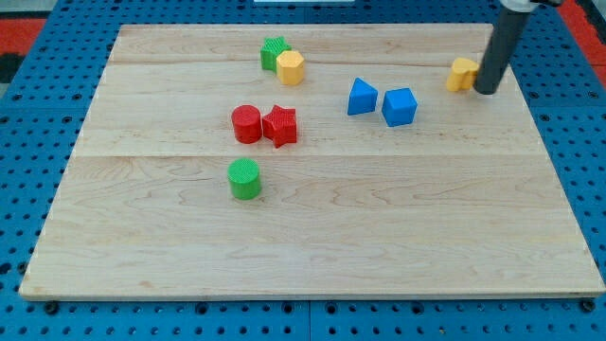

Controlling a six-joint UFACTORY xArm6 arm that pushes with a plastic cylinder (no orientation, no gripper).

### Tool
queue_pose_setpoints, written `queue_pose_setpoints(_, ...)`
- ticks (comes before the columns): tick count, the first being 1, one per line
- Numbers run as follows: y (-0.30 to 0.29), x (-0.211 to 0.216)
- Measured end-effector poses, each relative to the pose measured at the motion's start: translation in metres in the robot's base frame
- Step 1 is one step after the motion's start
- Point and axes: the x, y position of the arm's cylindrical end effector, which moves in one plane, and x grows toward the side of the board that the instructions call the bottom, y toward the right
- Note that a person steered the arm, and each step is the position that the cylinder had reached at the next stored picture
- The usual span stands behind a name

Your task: Move the green star parallel left of the red circle

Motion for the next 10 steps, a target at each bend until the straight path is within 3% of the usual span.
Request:
queue_pose_setpoints(1, -0.012, -0.032)
queue_pose_setpoints(2, -0.136, -0.056)
queue_pose_setpoints(3, -0.151, -0.049)
queue_pose_setpoints(4, -0.120, -0.023)
queue_pose_setpoints(5, -0.190, -0.019)
queue_pose_setpoints(6, -0.210, -0.051)
queue_pose_setpoints(7, -0.168, -0.077)
queue_pose_setpoints(8, -0.231, -0.109)
queue_pose_setpoints(9, -0.285, -0.085)
queue_pose_setpoints(10, -0.300, -0.052)
